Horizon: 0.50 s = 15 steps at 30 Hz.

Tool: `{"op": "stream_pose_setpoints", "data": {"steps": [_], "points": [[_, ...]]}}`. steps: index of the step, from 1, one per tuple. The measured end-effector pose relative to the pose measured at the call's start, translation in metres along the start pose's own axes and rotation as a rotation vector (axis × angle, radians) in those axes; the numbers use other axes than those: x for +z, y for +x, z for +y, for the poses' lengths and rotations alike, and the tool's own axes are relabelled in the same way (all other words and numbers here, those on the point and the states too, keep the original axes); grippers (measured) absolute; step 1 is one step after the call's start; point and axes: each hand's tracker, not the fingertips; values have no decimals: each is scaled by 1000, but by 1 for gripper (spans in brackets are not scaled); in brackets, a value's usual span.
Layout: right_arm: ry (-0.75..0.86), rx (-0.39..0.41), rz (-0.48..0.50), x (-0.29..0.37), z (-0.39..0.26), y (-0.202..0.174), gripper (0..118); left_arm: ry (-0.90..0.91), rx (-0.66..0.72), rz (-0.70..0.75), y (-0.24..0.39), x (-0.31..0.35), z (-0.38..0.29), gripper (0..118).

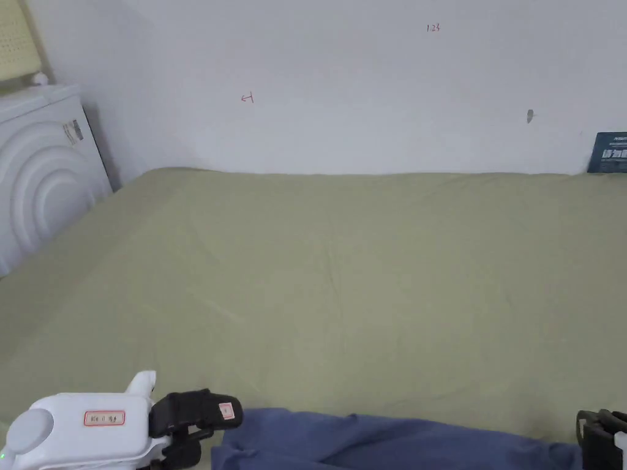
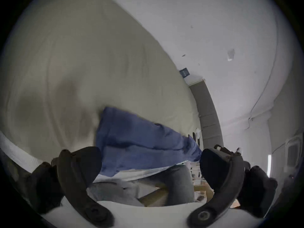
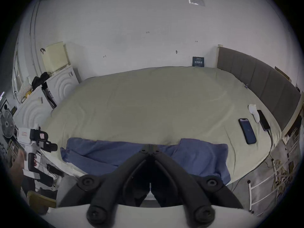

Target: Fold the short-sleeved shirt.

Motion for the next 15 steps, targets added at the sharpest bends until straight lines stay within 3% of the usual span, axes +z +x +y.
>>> {"op": "stream_pose_setpoints", "data": {"steps": [3,10,12,13,14,15], "points": [[-8,1,12,2,-2,1,1,5,-9,81,-24,-12,5,118],[-38,-56,54,-1,-4,10,1,-32,61,-9,-36,-55,-8,118],[-48,-88,77,-3,-5,13,1,-6,57,-115,-34,-63,-10,116],[-55,-95,77,-3,-6,13,1,-22,97,-149,-35,-68,-10,103],[-56,-97,77,-4,-7,13,1,-30,138,-163,-35,-71,-11,74],[-61,-98,77,-4,-8,13,1,-18,133,-100,-33,-73,-12,24]]}}
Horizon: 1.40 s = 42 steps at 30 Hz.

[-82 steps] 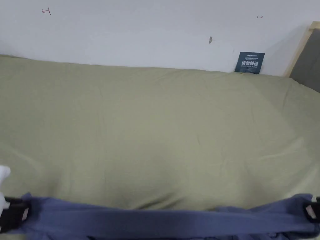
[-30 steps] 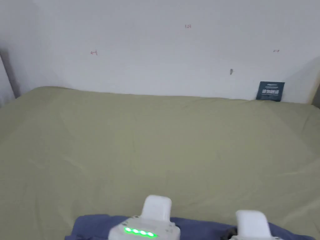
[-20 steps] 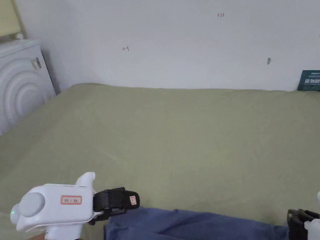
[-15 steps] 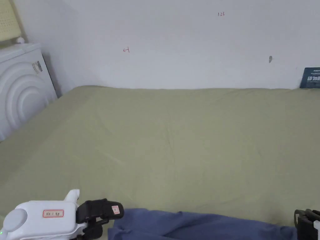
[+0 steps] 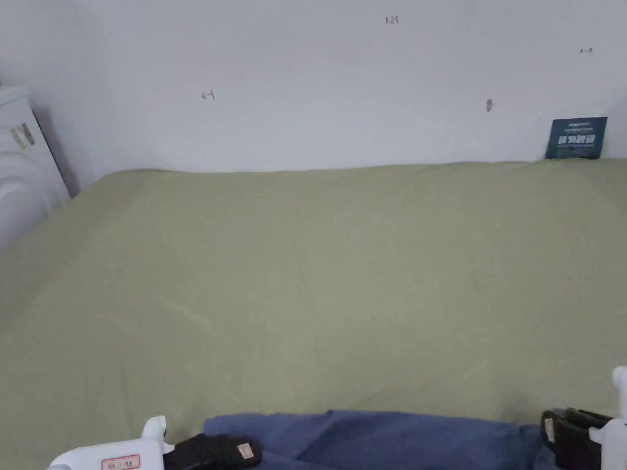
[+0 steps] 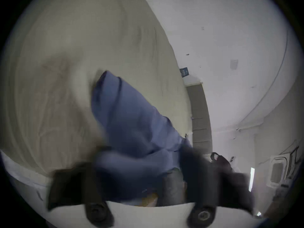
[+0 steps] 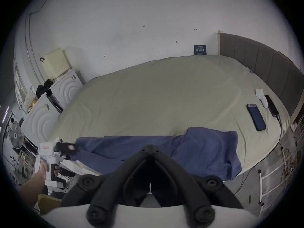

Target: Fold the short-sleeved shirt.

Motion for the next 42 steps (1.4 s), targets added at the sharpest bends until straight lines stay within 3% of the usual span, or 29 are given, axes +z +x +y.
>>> {"op": "stream_pose_setpoints", "data": {"steps": [1,2,5,12,14,19,27,28,29,31,32,34,35,36,37,38,40,42], "points": [[-4,0,-1,0,-1,1,1,11,-49,95,4,-3,0,11],[-7,1,-2,1,-3,1,1,28,-104,194,7,-3,0,11],[-8,2,0,8,-6,4,1,33,-115,154,26,2,-5,11],[12,11,-26,22,-4,9,1,43,-536,242,139,4,-26,11],[15,5,-23,24,-4,11,1,7,-683,277,174,-13,-39,11],[23,-5,-26,31,-6,17,1,-175,-853,285,222,-84,-75,11],[18,16,-123,39,-12,37,1,-294,-888,351,221,-190,-107,11],[10,18,-128,38,-13,39,2,-304,-879,355,219,-195,-108,16],[4,16,-133,36,-14,43,2,-312,-862,352,216,-198,-108,32],[-6,5,-137,33,-16,46,2,-301,-777,333,212,-195,-102,89],[-10,2,-135,32,-17,47,2,-276,-736,307,211,-190,-98,93],[-23,4,-129,29,-19,47,2,-181,-646,228,212,-170,-86,89],[-31,10,-128,28,-20,46,2,-151,-608,171,210,-157,-79,80],[-38,15,-126,26,-21,45,2,-110,-565,105,208,-145,-75,54],[-41,16,-123,25,-22,44,2,-64,-506,32,201,-134,-68,0],[-42,16,-117,24,-23,43,2,-28,-432,-8,192,-130,-64,0],[-46,11,-99,24,-23,41,2,49,-401,66,176,-125,-61,0],[-40,13,-84,27,-23,39,2,6,-355,82,159,-135,-60,0]]}}
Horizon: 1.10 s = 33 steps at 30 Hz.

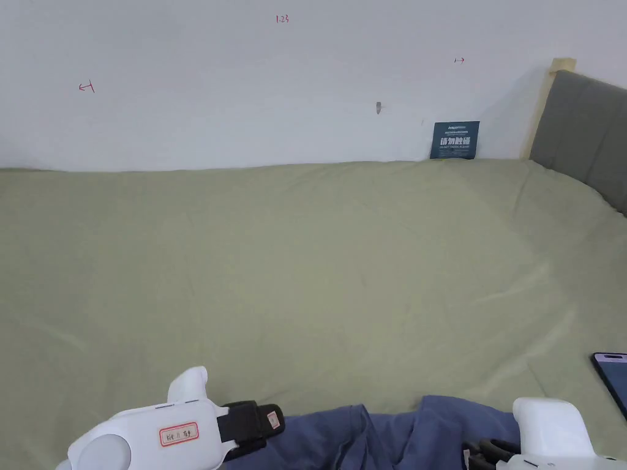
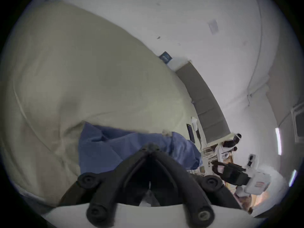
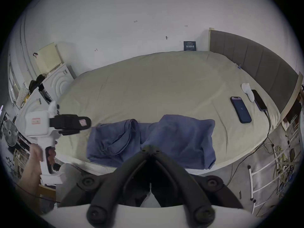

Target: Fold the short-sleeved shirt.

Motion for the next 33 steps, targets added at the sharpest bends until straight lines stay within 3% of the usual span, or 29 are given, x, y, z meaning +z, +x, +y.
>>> {"op": "stream_pose_setpoints", "data": {"steps": [4,8,16,20,24,25,26,27,29,33], "points": [[20,11,14,10,-1,-2,2,-49,52,-70,-7,-35,-27,0],[35,6,10,22,-1,1,2,-163,12,-38,4,-75,-58,0],[62,-10,-7,26,2,5,2,-269,-36,-152,37,-119,-90,0],[45,-16,-10,19,0,5,2,-275,-45,-122,38,-104,-77,0],[33,-10,0,16,1,1,2,-216,-8,-187,14,-38,-23,3],[34,-4,2,15,2,0,2,-220,-3,-212,4,-22,-9,40],[33,3,7,14,4,-2,2,-223,0,-207,-11,-3,2,84],[34,10,14,13,5,-4,2,-231,9,-183,-23,5,10,118],[42,20,31,13,8,-8,2,-292,43,-101,-55,17,14,118],[55,28,55,16,9,-13,2,-251,276,-131,-97,9,30,118]]}}
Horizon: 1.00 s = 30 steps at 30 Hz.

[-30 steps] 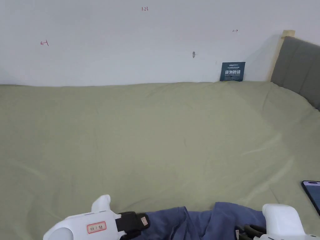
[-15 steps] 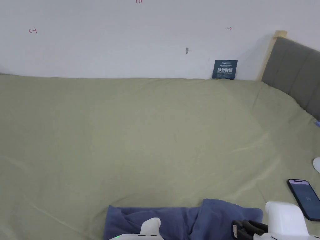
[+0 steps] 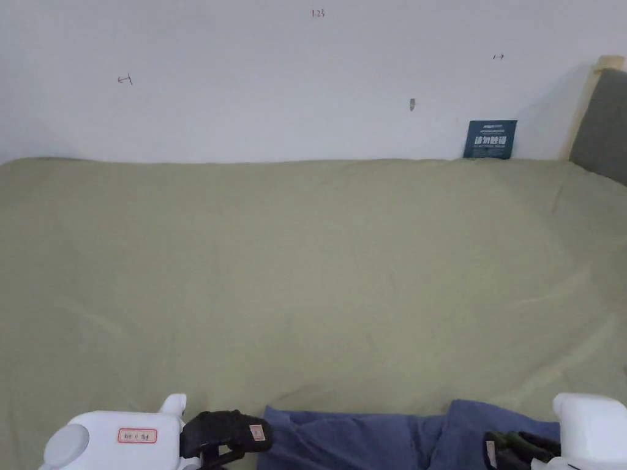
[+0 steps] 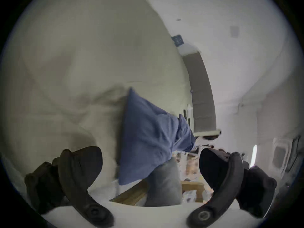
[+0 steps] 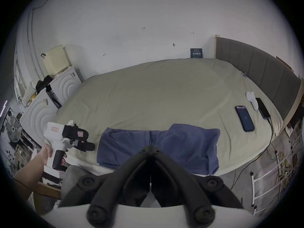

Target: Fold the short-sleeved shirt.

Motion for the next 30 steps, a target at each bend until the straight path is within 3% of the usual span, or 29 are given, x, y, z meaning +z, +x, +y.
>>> {"op": "stream_pose_setpoints", "data": {"steps": [3,5,7,8,9,10,11,12,14,16,22,26,30], "points": [[-5,-1,4,0,0,0,2,-3,59,-84,-27,-11,-31,117],[-11,-8,0,-1,-2,2,2,-2,58,-227,-24,-29,-28,117],[-15,-16,0,-3,-3,3,2,-34,76,-251,-22,-44,-31,113],[-17,-20,0,-4,-5,4,2,-24,64,-233,-21,-48,-34,103],[-25,-22,-2,-4,-6,4,2,-22,57,-202,-15,-54,-35,80],[-34,-21,-6,-5,-6,5,2,-15,26,-110,-14,-55,-37,20],[-35,-19,-10,-5,-8,5,2,-11,-3,-30,-14,-55,-37,13],[-38,-15,-12,-5,-9,5,2,17,-17,22,-17,-51,-38,13],[-40,-15,-14,-6,-10,5,2,5,127,-156,-26,-49,-44,13],[-46,-18,-10,-7,-10,5,2,101,52,-56,-19,-39,-47,13],[-57,19,-6,-10,-6,-4,2,264,69,-85,-11,13,-28,13],[-57,40,6,-17,3,-10,2,347,-18,50,7,83,-12,13],[-52,62,24,-25,11,-17,2,513,-19,182,22,158,-24,13]]}}
